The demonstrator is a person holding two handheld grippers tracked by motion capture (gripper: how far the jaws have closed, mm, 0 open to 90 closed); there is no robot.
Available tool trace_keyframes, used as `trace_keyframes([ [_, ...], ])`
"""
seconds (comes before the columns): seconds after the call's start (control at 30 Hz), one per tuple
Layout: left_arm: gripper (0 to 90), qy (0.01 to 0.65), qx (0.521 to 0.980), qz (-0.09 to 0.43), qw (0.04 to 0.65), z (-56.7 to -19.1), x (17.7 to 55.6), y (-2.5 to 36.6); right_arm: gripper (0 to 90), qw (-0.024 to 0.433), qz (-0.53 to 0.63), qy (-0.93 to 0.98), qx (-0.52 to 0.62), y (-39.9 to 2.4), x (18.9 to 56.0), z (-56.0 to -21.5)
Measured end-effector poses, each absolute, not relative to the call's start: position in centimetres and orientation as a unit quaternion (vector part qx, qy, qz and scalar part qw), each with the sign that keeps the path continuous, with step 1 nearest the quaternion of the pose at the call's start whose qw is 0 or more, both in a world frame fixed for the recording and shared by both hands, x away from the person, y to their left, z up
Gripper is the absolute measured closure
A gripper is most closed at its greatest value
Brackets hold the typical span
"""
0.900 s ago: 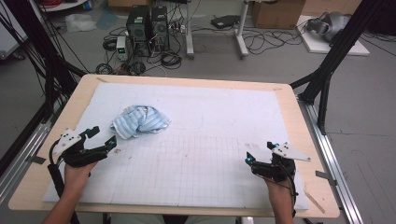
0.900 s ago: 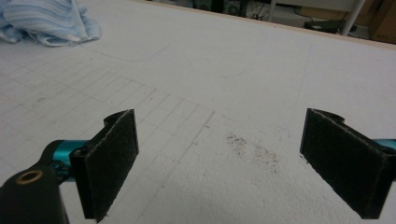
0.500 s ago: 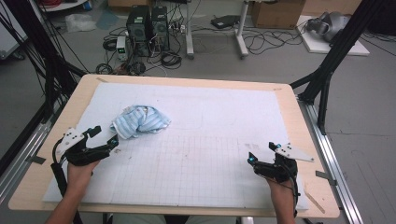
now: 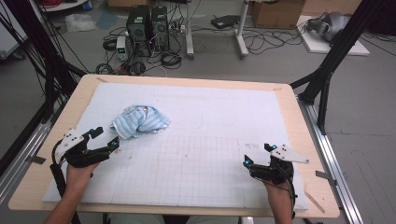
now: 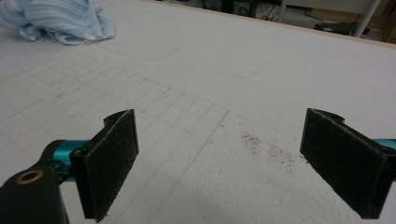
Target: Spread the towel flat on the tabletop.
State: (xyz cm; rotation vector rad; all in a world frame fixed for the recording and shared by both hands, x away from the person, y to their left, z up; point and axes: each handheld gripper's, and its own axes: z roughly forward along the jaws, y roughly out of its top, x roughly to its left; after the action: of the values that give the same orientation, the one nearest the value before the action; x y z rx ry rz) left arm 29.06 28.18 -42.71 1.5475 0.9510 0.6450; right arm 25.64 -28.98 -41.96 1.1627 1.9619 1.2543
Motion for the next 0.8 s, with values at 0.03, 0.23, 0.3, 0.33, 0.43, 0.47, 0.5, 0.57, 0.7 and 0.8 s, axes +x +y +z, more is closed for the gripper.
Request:
trace_keyframes([
  [0.03,24.3,0.402,0.665,0.27,0.569,-42.8,29.2,28.1,10.6,0.265,0.466,0.727,0.43,-29.0,25.7,-42.1],
  [0.23,23.1,0.417,0.674,0.259,0.551,-42.6,30.7,27.9,10.6,0.259,0.467,0.725,0.435,-28.9,25.8,-42.2],
  [0.3,23.2,0.42,0.68,0.255,0.544,-42.7,31.3,27.6,10.5,0.261,0.466,0.727,0.432,-28.9,25.8,-42.2],
  [0.33,23.3,0.423,0.684,0.255,0.537,-42.8,31.6,27.4,10.6,0.262,0.464,0.729,0.43,-28.8,25.9,-42.2],
  [0.43,23.2,0.427,0.703,0.266,0.503,-43.5,32.4,26.7,10.6,0.259,0.463,0.73,0.431,-28.6,25.8,-42.2],
  [0.47,23.1,0.429,0.711,0.267,0.489,-43.7,32.8,26.5,10.6,0.258,0.463,0.731,0.43,-28.6,25.8,-42.2],
  [0.5,23.1,0.433,0.715,0.271,0.478,-43.7,33.1,26.3,10.6,0.259,0.463,0.731,0.43,-28.5,25.9,-42.3],
  [0.57,23.1,0.437,0.722,0.279,0.459,-43.7,33.7,25.9,10.6,0.258,0.462,0.733,0.427,-28.4,26.0,-42.3],
  [0.7,25.4,0.44,0.743,0.291,0.411,-43.3,35.7,24.6,10.6,0.256,0.461,0.736,0.425,-28.2,26.1,-42.3],
  [0.8,39.1,0.44,0.756,0.277,0.398,-43.3,36.3,24.2,10.6,0.256,0.46,0.736,0.425,-28.1,26.2,-42.3],
])
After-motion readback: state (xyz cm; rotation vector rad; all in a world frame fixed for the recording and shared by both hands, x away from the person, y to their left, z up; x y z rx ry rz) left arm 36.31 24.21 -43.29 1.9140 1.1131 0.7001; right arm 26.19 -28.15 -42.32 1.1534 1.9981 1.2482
